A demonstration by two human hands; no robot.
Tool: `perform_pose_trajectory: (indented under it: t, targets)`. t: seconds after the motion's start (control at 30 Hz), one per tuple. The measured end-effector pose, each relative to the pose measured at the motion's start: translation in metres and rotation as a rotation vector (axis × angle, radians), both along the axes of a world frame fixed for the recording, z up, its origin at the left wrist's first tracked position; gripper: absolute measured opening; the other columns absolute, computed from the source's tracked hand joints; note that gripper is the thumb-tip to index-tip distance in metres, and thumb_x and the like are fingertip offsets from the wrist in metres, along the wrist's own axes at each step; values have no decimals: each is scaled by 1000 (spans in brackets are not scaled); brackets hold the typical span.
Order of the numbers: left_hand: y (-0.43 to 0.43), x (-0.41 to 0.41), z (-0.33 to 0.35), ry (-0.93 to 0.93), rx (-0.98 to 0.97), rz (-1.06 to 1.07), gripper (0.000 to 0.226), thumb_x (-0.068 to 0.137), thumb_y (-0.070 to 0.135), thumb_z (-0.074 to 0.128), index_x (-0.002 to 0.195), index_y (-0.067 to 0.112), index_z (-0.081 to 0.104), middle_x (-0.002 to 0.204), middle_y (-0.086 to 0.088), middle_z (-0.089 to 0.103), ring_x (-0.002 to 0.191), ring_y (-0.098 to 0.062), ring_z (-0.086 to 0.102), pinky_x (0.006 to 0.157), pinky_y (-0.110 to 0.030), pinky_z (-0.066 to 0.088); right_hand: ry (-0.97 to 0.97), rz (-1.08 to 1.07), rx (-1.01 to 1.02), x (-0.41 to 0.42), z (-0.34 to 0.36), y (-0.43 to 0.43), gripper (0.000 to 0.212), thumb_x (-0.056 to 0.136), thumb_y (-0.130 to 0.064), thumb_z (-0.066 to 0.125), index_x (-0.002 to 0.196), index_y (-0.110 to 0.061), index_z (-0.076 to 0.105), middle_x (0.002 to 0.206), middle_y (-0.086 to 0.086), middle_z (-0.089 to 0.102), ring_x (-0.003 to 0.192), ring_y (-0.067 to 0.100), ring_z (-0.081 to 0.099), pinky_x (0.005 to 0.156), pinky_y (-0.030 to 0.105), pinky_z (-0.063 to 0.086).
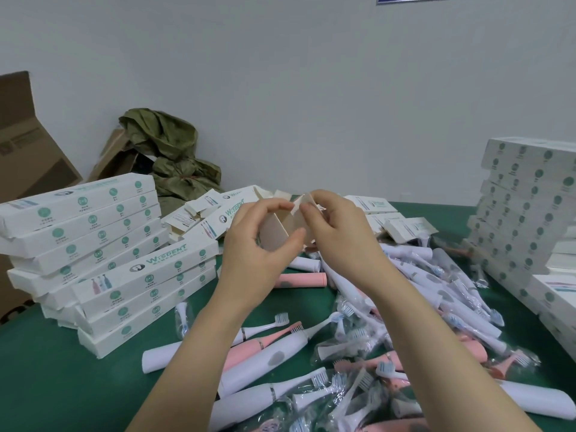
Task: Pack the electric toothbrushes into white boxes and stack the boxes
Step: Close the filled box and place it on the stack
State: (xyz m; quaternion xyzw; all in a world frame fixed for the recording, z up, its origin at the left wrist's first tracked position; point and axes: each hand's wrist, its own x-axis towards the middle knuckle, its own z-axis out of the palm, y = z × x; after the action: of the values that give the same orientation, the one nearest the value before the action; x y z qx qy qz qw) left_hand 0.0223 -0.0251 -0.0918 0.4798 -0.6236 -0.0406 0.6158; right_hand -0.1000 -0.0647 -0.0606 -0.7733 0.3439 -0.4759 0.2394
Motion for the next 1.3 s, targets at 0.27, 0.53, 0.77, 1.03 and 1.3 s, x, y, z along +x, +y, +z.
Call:
perform_pose_trajectory:
  t: [0.27, 0.53, 0.77, 1.03, 1.3]
  targets:
    - [1, 12, 3, -239, -20, 102, 55, 67, 20, 75, 119, 25, 60, 112, 7, 56, 103, 8, 46, 86, -7, 33, -167, 130, 297, 0, 6, 3, 30, 97, -12, 35, 88, -1, 61, 83, 20, 59, 73, 33, 57, 69, 48, 56]
    - [2, 29, 3, -112, -92, 252, 39, 67, 27, 70, 104, 30, 60, 97, 21, 48, 84, 5, 47, 75, -10, 36, -236, 70, 473, -18, -17, -30, 20, 98, -22, 45, 92, -11, 60, 76, 8, 72, 65, 14, 66, 65, 31, 55]
    - [2, 35, 2, 43, -107, 384, 36, 67, 32, 65, 103, 31, 59, 98, 6, 49, 78, -14, 49, 71, -17, 40, 910, -57, 119, 6, -83, -59, 40, 93, -12, 50, 132, -22, 49, 126, 9, 55, 116, 27, 48, 89, 34, 41]
    - [0, 36, -1, 59, -101, 411, 37, 69, 31, 65, 105, 24, 62, 97, 5, 49, 76, -13, 47, 70, -11, 36, 745, -47, 110, -1, -73, -61, 25, 82, -16, 64, 106, -18, 67, 99, -1, 61, 97, 19, 54, 75, 24, 40]
    - [-3, 25, -10, -3, -94, 319, 39, 71, 19, 76, 104, 32, 61, 96, 10, 47, 88, 3, 48, 75, 1, 31, -421, -126, 173, -40, -7, -31, 30, 78, -9, 70, 99, -29, 63, 87, 7, 72, 86, 29, 68, 80, 43, 57]
